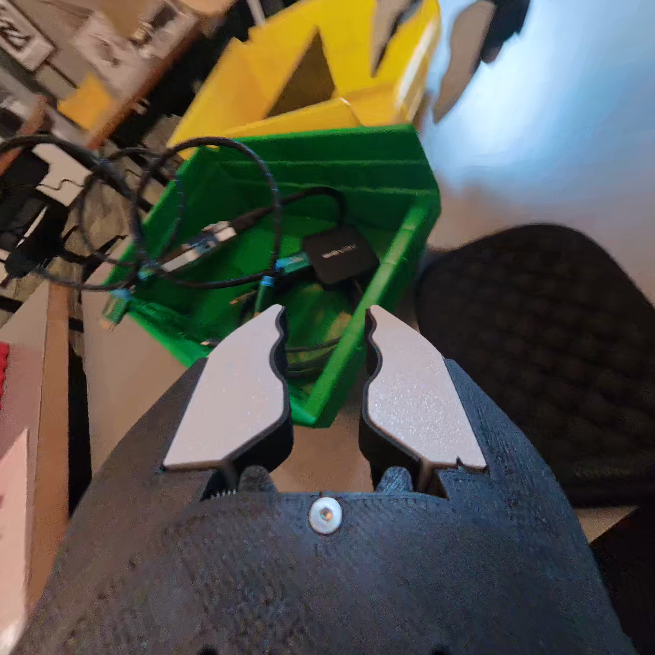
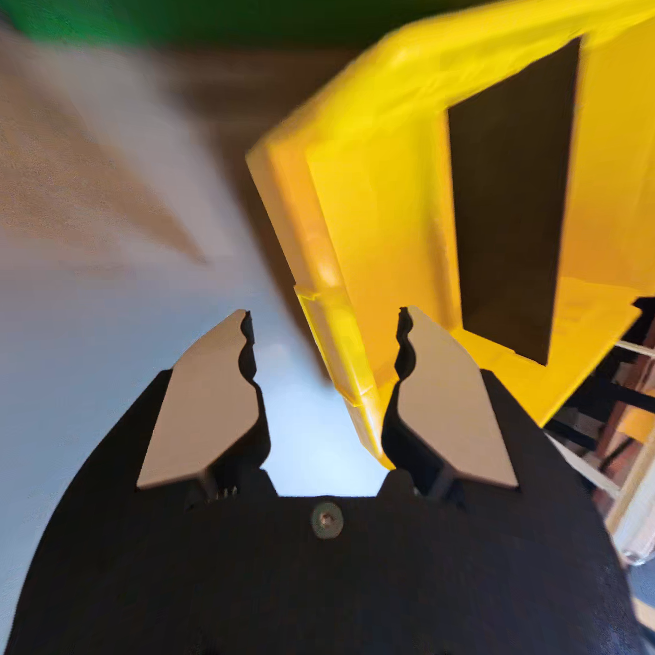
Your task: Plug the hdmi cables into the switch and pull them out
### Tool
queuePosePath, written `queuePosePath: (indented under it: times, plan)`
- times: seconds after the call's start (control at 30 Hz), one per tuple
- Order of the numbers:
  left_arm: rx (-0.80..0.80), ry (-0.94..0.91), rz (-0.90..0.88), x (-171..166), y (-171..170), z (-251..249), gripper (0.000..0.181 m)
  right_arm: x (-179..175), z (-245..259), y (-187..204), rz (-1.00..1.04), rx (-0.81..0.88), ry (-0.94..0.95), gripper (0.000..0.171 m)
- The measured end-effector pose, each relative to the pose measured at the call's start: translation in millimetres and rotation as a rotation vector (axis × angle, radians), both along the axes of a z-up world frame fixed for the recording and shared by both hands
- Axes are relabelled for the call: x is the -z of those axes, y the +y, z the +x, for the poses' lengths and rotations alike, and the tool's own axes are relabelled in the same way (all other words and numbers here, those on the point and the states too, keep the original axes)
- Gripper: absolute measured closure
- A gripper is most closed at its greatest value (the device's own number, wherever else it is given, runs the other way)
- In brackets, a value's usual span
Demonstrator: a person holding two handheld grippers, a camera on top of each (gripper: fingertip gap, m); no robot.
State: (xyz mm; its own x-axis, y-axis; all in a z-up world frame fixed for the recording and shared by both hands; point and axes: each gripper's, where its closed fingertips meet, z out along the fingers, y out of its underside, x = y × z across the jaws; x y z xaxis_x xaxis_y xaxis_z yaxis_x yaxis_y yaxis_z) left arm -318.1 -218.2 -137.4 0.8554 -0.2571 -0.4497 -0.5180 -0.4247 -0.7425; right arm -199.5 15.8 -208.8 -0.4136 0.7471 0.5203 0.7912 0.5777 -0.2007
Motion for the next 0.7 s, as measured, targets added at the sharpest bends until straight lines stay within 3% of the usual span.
queuePosePath:
  times: [0.03,0.13,0.3,0.5,0.7]
  plan:
    - [0.024,0.050,-0.065,13,4,3,0.140,11,3,8,0.020,-0.010,-0.076,0.097]
    - [0.072,0.130,-0.275,54,15,3,0.140,23,9,24,0.110,-0.065,-0.136,0.139]
    - [0.163,0.172,-0.392,85,33,6,0.144,23,60,-4,0.038,-0.024,-0.172,0.140]
    - [0.214,0.240,-0.315,88,43,13,0.150,17,162,-53,-0.096,0.131,-0.044,0.138]
    - [0.207,0.248,-0.296,87,45,14,0.150,21,254,-50,-0.009,0.312,0.004,0.138]
